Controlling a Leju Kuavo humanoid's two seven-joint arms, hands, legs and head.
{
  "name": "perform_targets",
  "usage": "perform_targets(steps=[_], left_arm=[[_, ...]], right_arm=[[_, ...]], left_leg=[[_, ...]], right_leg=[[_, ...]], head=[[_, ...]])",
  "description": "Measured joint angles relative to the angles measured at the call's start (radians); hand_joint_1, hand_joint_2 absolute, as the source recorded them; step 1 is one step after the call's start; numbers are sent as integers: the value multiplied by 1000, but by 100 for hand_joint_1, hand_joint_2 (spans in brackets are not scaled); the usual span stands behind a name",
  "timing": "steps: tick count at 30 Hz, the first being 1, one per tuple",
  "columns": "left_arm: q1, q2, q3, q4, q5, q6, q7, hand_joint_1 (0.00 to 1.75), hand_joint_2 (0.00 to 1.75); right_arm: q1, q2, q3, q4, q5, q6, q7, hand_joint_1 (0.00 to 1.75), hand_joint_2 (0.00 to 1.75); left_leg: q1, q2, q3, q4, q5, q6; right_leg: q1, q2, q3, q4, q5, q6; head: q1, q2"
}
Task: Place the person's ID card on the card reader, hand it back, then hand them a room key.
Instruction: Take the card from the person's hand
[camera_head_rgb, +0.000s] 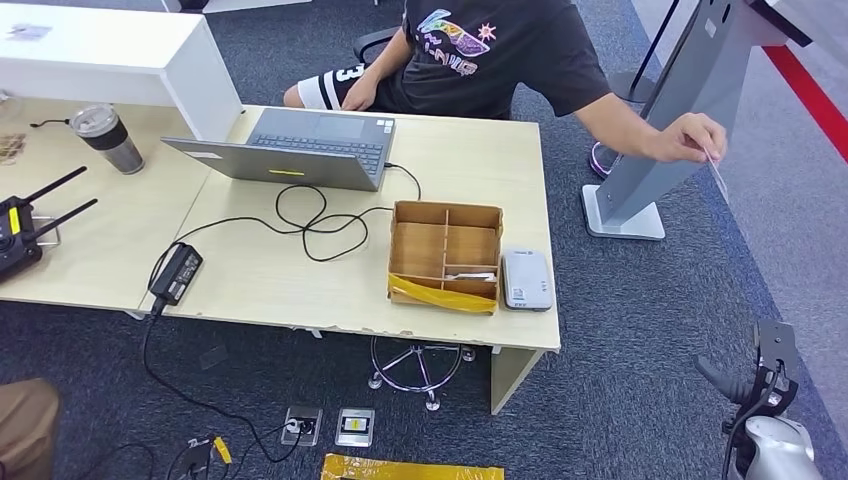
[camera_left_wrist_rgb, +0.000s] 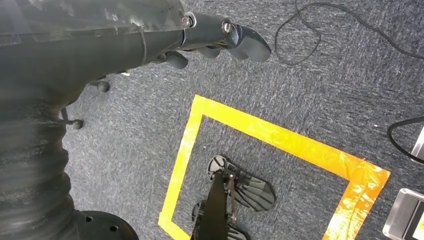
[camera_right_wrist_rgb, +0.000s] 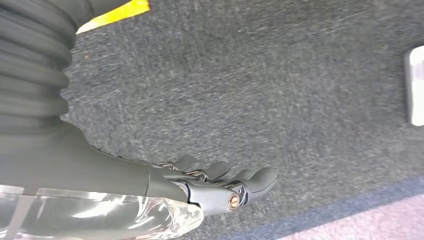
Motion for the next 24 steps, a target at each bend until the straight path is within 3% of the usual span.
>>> perform_targets(steps=[4,9,24], left_arm=[[0,-1,0,1,2,13,-24,0,175],[0,-2,-3,2,6,20,-30,0,175],[1,-6,-17,7,10,29,-44,0,175]], right_arm=[[-67,-5,-2,-42,67,-20,-77,0,175],[-165,-14,-2,-108,116,-22,-61,0,175],[-201,-11,-1,-246,183,-42,-92,0,175]], left_leg=[[-3,4,-2,0,0,0],[-4,1,-1,0,2,1],[-4,0,-3,0,3,1]], right_leg=[[-3,4,-5,3,1,0],[-4,1,-5,3,1,0],[-4,0,-5,4,1,0]], head=[[0,0],[0,0],[0,0]])
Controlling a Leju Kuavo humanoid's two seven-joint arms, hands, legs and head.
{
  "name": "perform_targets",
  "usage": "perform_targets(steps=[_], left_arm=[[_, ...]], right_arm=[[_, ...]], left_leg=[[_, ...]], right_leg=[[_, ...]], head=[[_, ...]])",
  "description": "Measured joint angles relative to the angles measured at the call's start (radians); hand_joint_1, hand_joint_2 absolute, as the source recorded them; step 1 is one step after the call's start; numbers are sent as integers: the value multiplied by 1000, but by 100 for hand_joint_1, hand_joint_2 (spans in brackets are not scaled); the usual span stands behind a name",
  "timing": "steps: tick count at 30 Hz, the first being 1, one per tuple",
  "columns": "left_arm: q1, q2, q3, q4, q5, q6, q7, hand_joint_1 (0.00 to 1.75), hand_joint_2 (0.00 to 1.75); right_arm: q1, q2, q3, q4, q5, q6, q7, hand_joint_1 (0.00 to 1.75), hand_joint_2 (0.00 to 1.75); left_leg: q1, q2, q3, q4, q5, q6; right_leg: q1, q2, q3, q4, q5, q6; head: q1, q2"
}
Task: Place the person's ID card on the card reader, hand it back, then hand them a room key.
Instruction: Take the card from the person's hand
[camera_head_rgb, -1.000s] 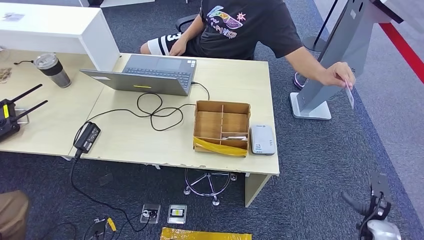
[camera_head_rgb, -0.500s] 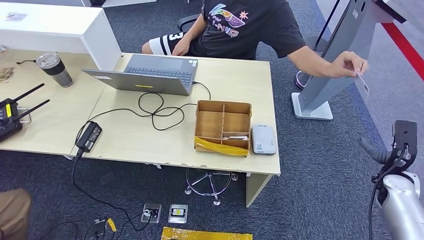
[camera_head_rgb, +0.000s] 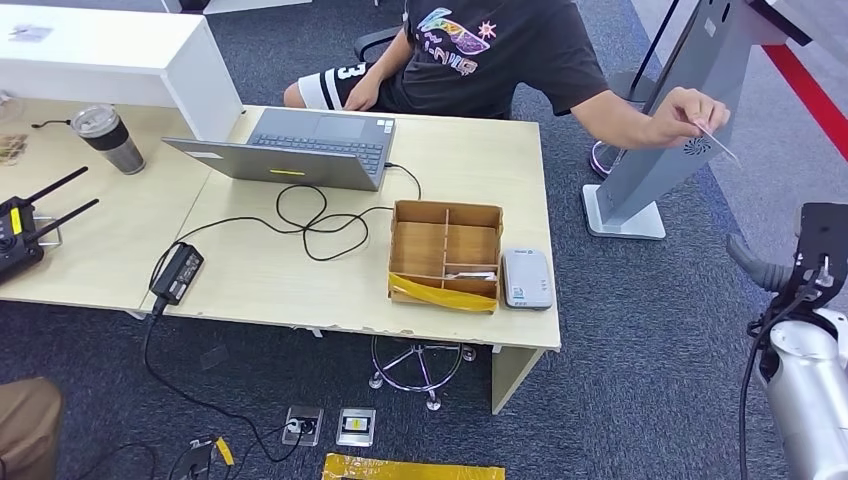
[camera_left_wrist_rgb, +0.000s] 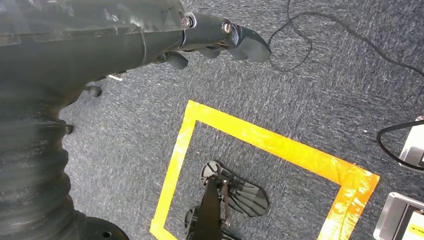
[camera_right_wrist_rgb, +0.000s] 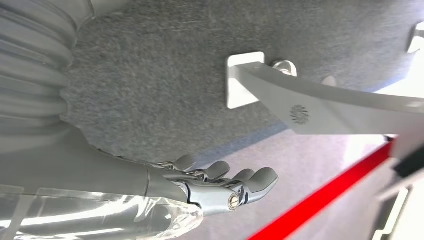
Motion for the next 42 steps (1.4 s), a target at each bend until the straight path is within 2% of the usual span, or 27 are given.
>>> perform_targets(steps=[17,22,31,42], left_arm=[[0,-7,0,4,0,3,-6,0,175],[0,-8,0,5,0,13,-21,0,175],[-1,-15,-8,7,21,32,-37,0,175],[0,-17,-8,10,24,32,-37,0,175]], right_arm=[[-2,11,0,-134,43,-24,2,0,175],[5,19,4,-202,180,-106,-3,0,175],[26,56,27,-414,426,-175,23,0,175],[43,76,48,-525,450,-176,27,0,175]], left_leg=[[0,0,0,0,0,0],[0,0,0,0,0,0],[0,-1,0,0,1,0],[0,0,0,0,1,0]], right_leg=[[0,0,0,0,0,0],[0,0,0,0,0,0],[0,0,-1,0,0,0],[0,0,-1,0,0,0]], head=[[0,0],[0,0],[0,0],[0,0]])
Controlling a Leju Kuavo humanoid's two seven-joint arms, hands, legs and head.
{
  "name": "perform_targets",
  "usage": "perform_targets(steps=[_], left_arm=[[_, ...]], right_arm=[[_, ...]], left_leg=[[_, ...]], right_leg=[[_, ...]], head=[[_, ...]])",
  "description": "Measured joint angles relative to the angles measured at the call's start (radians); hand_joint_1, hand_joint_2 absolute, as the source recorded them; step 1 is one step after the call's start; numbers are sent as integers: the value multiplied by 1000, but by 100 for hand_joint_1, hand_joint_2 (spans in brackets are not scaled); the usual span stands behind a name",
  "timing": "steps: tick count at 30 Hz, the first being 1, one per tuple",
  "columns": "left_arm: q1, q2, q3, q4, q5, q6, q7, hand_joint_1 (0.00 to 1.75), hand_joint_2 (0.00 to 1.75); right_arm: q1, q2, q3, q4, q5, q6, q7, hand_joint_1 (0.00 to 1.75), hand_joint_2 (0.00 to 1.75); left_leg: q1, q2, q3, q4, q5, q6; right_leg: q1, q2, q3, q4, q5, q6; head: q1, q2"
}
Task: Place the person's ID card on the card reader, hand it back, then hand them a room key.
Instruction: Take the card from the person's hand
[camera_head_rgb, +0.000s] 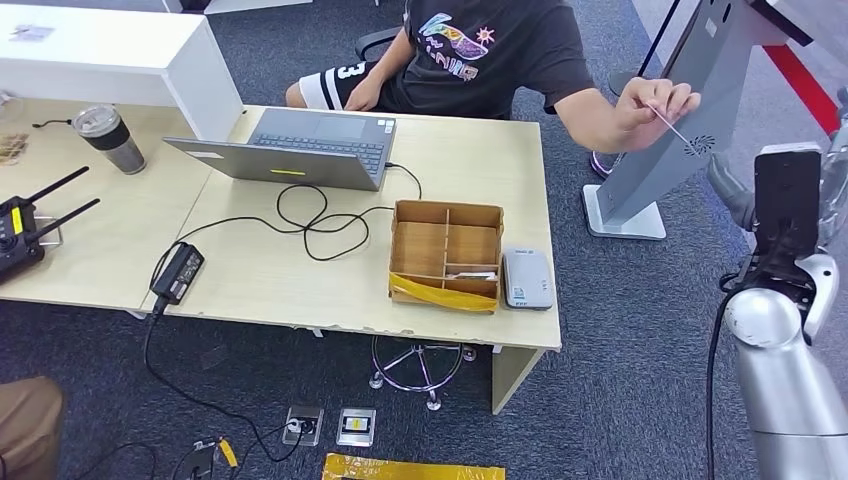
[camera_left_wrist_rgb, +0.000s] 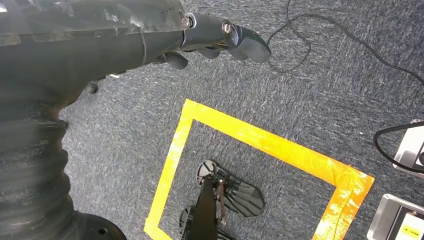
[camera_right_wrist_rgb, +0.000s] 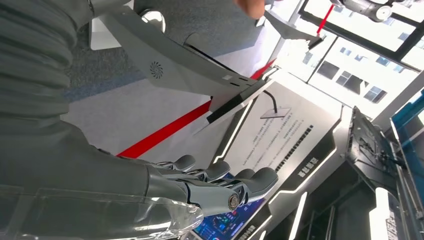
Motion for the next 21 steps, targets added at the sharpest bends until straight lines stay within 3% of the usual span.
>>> perform_targets(steps=[4,9,21], left_arm=[[0,0,0,0,0,-2,0,0,175],[-1,0,0,1,4,-4,0,0,175],[1,2,0,1,5,-5,0,0,175]], right_arm=[[4,15,7,-33,126,-19,-25,0,175],[7,76,43,-95,360,-33,-28,0,175],[21,168,125,-170,436,-10,-39,0,175]], left_leg=[[0,0,0,0,0,0],[1,0,0,0,0,0],[1,0,0,0,1,-1]], right_leg=[[0,0,0,0,0,0],[1,1,-1,1,0,0],[1,0,0,2,0,0]], head=[[0,0],[0,0],[0,0]])
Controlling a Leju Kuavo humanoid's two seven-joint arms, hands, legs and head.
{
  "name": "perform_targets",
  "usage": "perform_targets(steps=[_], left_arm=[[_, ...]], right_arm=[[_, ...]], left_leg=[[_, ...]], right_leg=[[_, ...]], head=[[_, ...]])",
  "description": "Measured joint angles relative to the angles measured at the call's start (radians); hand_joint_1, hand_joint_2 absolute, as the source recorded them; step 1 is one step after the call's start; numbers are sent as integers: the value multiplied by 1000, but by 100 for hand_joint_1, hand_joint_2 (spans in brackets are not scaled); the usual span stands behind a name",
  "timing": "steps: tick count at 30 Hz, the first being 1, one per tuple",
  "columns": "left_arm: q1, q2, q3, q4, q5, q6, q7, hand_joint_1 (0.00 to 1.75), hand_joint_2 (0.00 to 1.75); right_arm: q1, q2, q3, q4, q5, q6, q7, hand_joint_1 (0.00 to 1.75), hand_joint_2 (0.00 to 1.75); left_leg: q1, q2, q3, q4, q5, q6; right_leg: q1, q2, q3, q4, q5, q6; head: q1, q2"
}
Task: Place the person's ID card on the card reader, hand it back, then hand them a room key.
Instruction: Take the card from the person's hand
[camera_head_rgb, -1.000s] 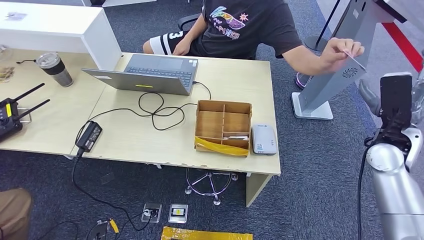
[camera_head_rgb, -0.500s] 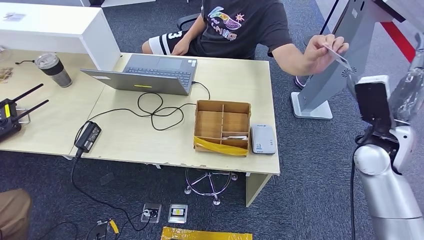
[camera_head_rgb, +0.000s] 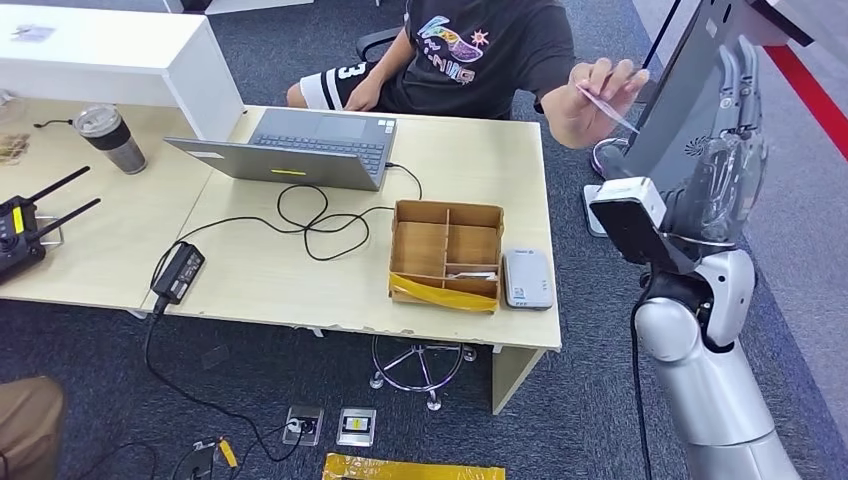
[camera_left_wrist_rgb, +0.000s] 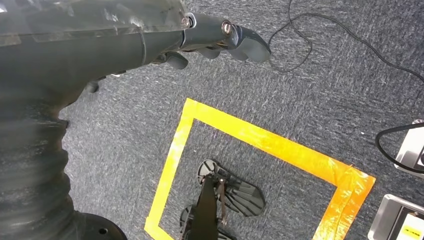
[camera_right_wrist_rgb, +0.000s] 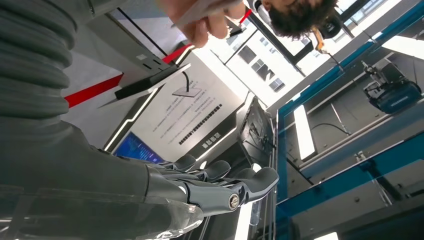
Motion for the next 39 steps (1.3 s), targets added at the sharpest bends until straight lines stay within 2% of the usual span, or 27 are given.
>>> perform_targets(steps=[26,39], left_arm=[[0,4,0,0,1,5,0,0,175],[0,5,0,3,1,5,0,0,175]], right_arm=[[4,69,96,-14,77,-9,1,0,175],[4,79,126,-14,77,-1,-3,0,175]], left_leg=[[0,0,0,0,0,0],[0,0,0,0,0,0]], right_leg=[[0,1,0,0,0,0],[0,1,0,0,0,0]], head=[[0,0],[0,0]])
